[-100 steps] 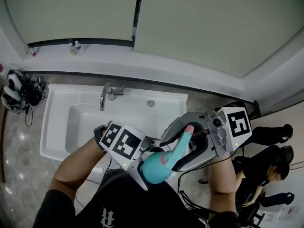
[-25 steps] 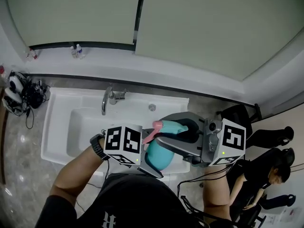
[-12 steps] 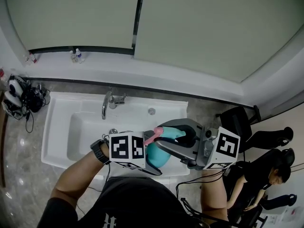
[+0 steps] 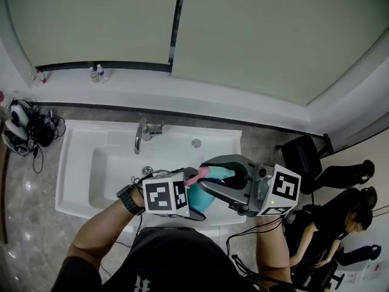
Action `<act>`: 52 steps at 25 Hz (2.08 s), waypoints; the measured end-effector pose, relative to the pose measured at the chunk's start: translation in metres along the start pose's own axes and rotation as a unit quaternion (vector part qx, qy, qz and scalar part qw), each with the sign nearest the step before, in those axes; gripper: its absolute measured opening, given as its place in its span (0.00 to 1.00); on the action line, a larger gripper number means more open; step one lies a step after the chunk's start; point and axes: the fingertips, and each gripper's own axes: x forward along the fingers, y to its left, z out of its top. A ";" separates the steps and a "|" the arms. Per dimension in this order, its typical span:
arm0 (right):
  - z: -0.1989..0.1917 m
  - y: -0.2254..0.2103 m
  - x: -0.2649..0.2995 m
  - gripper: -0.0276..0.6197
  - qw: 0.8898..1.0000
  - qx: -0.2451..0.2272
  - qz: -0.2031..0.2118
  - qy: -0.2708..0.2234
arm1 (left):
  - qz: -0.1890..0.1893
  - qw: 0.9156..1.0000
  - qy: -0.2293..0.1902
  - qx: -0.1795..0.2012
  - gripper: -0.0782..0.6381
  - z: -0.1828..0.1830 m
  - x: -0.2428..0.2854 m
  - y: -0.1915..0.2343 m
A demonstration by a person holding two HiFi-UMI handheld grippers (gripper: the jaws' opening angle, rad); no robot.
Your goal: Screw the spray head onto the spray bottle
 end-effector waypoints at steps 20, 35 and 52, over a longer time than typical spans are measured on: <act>-0.021 0.031 0.029 0.19 0.997 0.006 -0.072 0.002 | -0.095 0.994 -0.028 0.046 0.74 -0.026 -0.013 -0.055; -0.021 0.100 0.007 0.34 0.992 -0.019 -0.113 -0.042 | -0.030 0.998 -0.043 0.029 0.74 -0.036 -0.012 -0.107; -0.118 0.398 -0.128 0.05 0.984 0.023 -0.171 -0.036 | 0.097 0.993 -0.059 -0.037 0.74 -0.011 0.092 -0.366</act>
